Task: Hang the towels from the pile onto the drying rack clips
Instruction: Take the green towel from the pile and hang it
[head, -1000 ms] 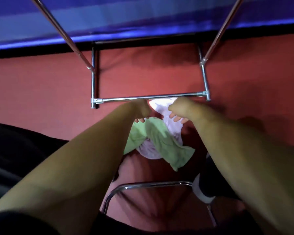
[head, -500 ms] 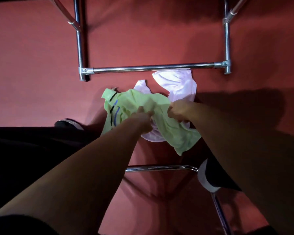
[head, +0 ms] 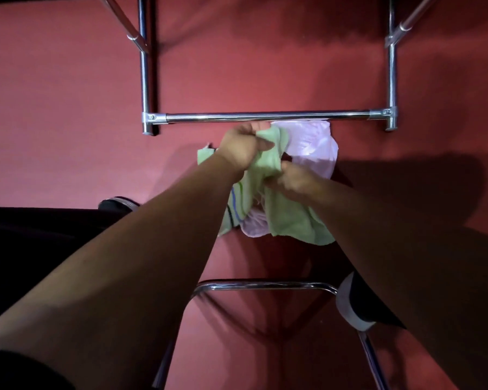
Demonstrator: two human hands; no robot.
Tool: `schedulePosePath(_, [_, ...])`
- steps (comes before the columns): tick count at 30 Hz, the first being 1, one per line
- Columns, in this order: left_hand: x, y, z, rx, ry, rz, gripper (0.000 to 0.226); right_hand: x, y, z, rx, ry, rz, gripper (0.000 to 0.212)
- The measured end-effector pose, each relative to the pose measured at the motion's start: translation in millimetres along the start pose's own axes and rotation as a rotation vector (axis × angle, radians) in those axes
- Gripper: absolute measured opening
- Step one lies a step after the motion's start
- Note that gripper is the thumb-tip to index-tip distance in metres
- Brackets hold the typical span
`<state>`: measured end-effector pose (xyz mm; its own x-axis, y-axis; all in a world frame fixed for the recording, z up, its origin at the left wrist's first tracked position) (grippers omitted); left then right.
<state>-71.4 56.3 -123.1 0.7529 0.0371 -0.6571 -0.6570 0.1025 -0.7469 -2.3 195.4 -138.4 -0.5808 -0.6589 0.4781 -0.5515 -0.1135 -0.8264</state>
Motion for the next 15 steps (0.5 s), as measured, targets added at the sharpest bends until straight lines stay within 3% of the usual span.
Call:
schedulePosePath(2, [-17,0,5,-0.022,-0.043,0.047,0.053,10,0,-11,-0.158,0.001,0.061,0.018])
schedulePosePath(3, [-27,-4,7,-0.021,-0.019,0.081,0.061,15,-3,-21,-0.216,-0.004,0.075,0.016])
schedulePosePath(5, [-46,-8,7,0.001,0.045,0.148,0.076,23,-8,-38,-0.281,0.056,0.137,0.038])
schedulePosePath(7, [-64,-19,7,0.061,0.099,0.197,0.085,30,-10,-54,-0.276,0.305,0.163,0.056])
schedulePosePath(10, [-92,-49,19,0.123,0.201,0.207,0.075,56,-23,-77,-0.275,0.68,0.116,0.056])
schedulePosePath(13, [-102,-83,27,0.203,0.251,0.062,0.041,84,-58,-97,-0.324,0.901,0.061,0.044])
schedulePosePath(15, [-104,-104,27,0.349,0.266,-0.083,0.057,93,-72,-107,-0.314,1.045,-0.001,0.04])
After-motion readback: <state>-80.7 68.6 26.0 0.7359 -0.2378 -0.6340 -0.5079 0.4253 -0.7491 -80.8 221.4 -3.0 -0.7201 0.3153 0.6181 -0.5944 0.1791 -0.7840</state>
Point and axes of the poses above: each hand's wrist, its own y-axis towards the middle knuckle, its own z-axis out of the palm, x = y × z, the point moved 1 cm from there along y, towards the middle knuckle, and after that the axes turned 7 degrees about -y, right-handed, at the moved point
